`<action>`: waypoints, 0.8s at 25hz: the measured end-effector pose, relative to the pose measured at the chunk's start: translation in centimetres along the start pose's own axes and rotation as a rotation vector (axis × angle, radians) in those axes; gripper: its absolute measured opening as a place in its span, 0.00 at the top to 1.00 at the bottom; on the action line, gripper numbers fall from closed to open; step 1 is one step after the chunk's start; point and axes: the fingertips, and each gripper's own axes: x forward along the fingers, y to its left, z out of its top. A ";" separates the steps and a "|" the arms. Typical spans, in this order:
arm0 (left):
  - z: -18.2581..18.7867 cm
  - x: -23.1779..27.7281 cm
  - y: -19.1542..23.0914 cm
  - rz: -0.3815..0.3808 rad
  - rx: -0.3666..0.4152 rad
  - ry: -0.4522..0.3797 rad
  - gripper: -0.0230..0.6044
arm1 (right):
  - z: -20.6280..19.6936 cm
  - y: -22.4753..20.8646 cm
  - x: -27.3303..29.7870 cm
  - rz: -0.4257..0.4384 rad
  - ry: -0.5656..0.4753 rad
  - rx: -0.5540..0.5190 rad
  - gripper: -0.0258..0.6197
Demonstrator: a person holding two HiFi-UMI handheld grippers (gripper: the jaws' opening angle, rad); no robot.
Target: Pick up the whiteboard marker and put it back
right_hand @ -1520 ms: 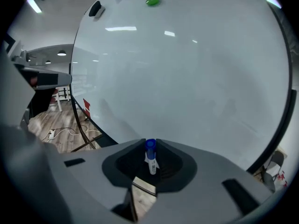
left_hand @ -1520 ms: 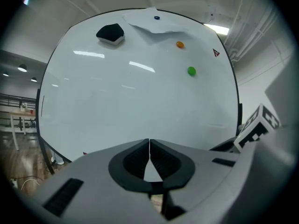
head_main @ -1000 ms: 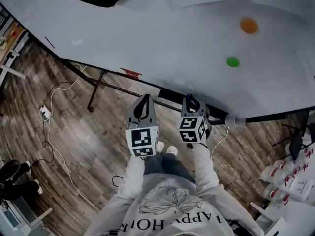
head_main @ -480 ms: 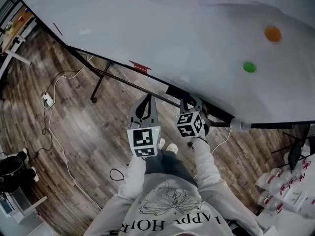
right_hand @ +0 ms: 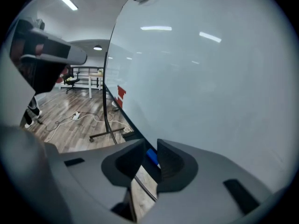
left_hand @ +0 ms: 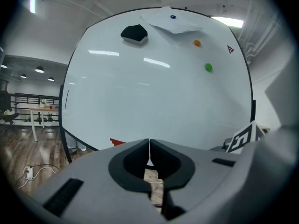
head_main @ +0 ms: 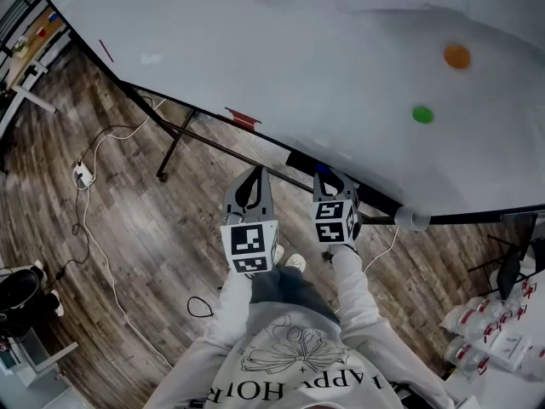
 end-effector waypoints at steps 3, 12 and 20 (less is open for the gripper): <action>1.5 -0.3 -0.9 -0.017 0.008 -0.032 0.95 | 2.0 -0.7 -2.7 -0.020 -0.081 0.098 0.89; 6.6 -1.7 -4.8 -0.075 0.052 -0.140 0.95 | 7.1 -4.4 -11.7 -0.092 -0.317 0.277 0.94; 9.8 -4.1 -6.7 -0.093 0.088 -0.208 0.95 | 10.3 -6.9 -17.4 -0.158 -0.479 0.290 0.94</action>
